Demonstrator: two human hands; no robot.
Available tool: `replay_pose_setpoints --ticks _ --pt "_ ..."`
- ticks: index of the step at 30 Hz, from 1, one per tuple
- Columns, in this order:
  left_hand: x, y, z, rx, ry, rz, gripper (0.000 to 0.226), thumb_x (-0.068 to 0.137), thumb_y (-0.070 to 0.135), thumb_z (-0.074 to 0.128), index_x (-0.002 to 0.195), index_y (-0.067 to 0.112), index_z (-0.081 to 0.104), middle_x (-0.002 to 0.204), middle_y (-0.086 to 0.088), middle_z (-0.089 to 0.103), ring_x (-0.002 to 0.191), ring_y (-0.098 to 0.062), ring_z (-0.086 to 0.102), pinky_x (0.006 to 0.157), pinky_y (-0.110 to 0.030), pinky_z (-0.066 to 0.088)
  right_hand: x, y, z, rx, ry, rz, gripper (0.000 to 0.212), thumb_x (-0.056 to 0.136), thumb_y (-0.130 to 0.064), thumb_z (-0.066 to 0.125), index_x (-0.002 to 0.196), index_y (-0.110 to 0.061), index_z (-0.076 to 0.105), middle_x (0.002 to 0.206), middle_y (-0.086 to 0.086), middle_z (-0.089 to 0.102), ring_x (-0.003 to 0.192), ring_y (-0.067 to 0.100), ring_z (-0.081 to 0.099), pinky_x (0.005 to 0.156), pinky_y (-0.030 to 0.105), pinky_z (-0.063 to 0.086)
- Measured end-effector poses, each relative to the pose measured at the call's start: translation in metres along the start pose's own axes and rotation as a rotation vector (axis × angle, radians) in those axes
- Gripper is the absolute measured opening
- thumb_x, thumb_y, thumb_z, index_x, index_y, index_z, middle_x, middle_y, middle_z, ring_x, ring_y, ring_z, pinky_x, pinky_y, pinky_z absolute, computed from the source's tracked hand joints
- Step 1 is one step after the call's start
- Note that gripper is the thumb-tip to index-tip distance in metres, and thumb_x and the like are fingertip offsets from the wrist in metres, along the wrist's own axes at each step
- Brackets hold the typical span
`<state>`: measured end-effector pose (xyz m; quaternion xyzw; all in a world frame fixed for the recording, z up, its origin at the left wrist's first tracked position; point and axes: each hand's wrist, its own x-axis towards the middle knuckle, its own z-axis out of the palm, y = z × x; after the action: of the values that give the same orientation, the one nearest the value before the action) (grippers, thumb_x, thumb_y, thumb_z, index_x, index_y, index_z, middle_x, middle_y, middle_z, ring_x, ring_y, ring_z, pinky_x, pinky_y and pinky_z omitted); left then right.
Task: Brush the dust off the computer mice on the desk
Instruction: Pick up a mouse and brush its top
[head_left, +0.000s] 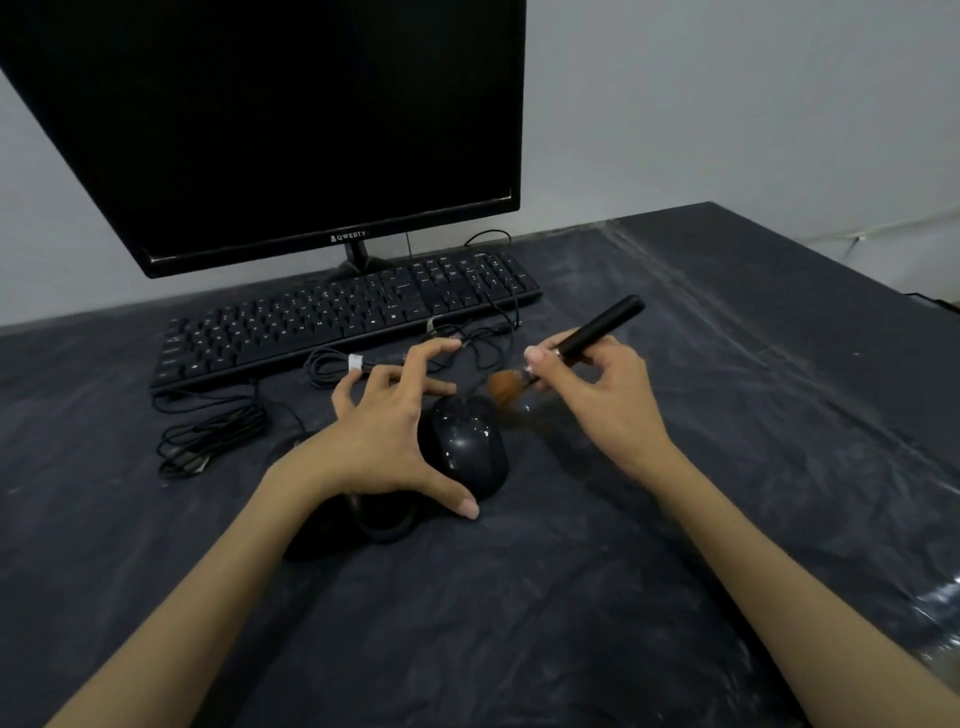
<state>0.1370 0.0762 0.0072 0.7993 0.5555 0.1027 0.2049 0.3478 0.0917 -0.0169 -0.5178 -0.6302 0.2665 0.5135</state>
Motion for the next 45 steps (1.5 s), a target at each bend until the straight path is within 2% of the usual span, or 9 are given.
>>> replay_pose_setpoints --ticks 4,10,16,20,25,29,34,38,45 --pt "0.001 -0.003 0.000 -0.001 0.008 0.002 0.127 0.039 0.062 0.084 0.133 0.052 -0.001 0.131 0.021 0.048 0.135 -0.005 0.016 0.112 -0.044 -0.011 -0.014 -0.011 0.009 0.375 -0.254 0.024 0.005 0.084 -0.022 0.070 0.082 -0.017 0.071 0.081 0.000 0.070 0.075 0.014 0.067 0.084 0.034 0.051" --pt "0.003 -0.006 0.001 -0.019 0.022 -0.001 0.126 0.036 0.063 0.084 0.130 0.054 0.001 0.127 0.023 0.050 0.130 -0.001 0.017 0.112 -0.044 -0.011 -0.004 0.004 0.005 -0.410 0.164 -0.245 0.009 0.080 -0.041 0.063 0.072 -0.036 0.065 0.077 -0.024 0.062 0.095 0.008 0.054 0.090 0.033 0.024" --pt "0.004 -0.007 0.002 -0.029 0.009 -0.009 0.126 0.036 0.063 0.085 0.130 0.055 0.000 0.127 0.023 0.049 0.122 0.004 0.014 0.110 -0.041 -0.010 -0.016 -0.006 0.013 0.054 -0.178 -0.084 0.013 0.075 -0.049 0.065 0.073 -0.037 0.068 0.091 -0.016 0.065 0.103 0.016 0.060 0.099 0.049 0.043" --pt "0.003 -0.007 0.002 -0.038 0.018 -0.015 0.126 0.036 0.062 0.085 0.130 0.054 0.002 0.127 0.023 0.050 0.132 -0.002 0.016 0.110 -0.041 -0.011 -0.009 0.002 0.005 -0.366 0.062 -0.251 0.009 0.080 -0.043 0.063 0.072 -0.039 0.064 0.078 -0.029 0.059 0.099 0.007 0.055 0.094 0.038 0.029" --pt "0.004 -0.008 0.002 -0.043 0.009 -0.014 0.126 0.036 0.063 0.084 0.130 0.054 0.001 0.128 0.023 0.049 0.125 0.002 0.015 0.110 -0.040 -0.010 -0.010 -0.006 0.002 0.218 -0.108 -0.025 0.008 0.082 -0.027 0.072 0.078 -0.020 0.071 0.088 0.004 0.068 0.074 0.010 0.066 0.079 0.031 0.052" --pt "0.004 -0.008 0.002 -0.054 0.010 -0.012 0.126 0.036 0.062 0.085 0.131 0.054 0.003 0.127 0.023 0.050 0.122 0.003 0.015 0.109 -0.040 -0.009 -0.010 0.002 0.006 -0.295 0.016 -0.165 0.010 0.078 -0.046 0.065 0.069 -0.045 0.062 0.079 -0.029 0.062 0.102 0.010 0.058 0.098 0.039 0.033" --pt "0.003 -0.007 0.002 -0.049 0.013 -0.014 0.126 0.036 0.063 0.084 0.131 0.053 0.002 0.128 0.024 0.050 0.126 0.001 0.017 0.108 -0.038 -0.009 -0.009 -0.001 0.002 0.235 -0.182 0.033 0.014 0.081 -0.027 0.074 0.078 -0.014 0.070 0.092 0.011 0.065 0.075 0.016 0.066 0.072 0.027 0.051" --pt "0.002 -0.007 0.002 -0.047 0.021 -0.025 0.126 0.035 0.063 0.084 0.132 0.052 0.004 0.127 0.025 0.051 0.134 -0.007 0.019 0.112 -0.046 -0.008 -0.009 0.007 0.009 -0.061 -0.125 -0.004 0.014 0.073 -0.053 0.068 0.077 -0.040 0.070 0.099 -0.006 0.064 0.102 0.022 0.063 0.098 0.050 0.046" --pt "0.002 -0.007 0.002 -0.042 0.029 -0.029 0.125 0.033 0.064 0.083 0.131 0.052 0.005 0.126 0.025 0.051 0.134 -0.009 0.020 0.111 -0.046 -0.005 -0.012 0.005 0.007 0.093 -0.158 0.030 0.018 0.079 -0.038 0.072 0.080 -0.020 0.072 0.095 0.009 0.069 0.073 0.012 0.070 0.088 0.031 0.049"
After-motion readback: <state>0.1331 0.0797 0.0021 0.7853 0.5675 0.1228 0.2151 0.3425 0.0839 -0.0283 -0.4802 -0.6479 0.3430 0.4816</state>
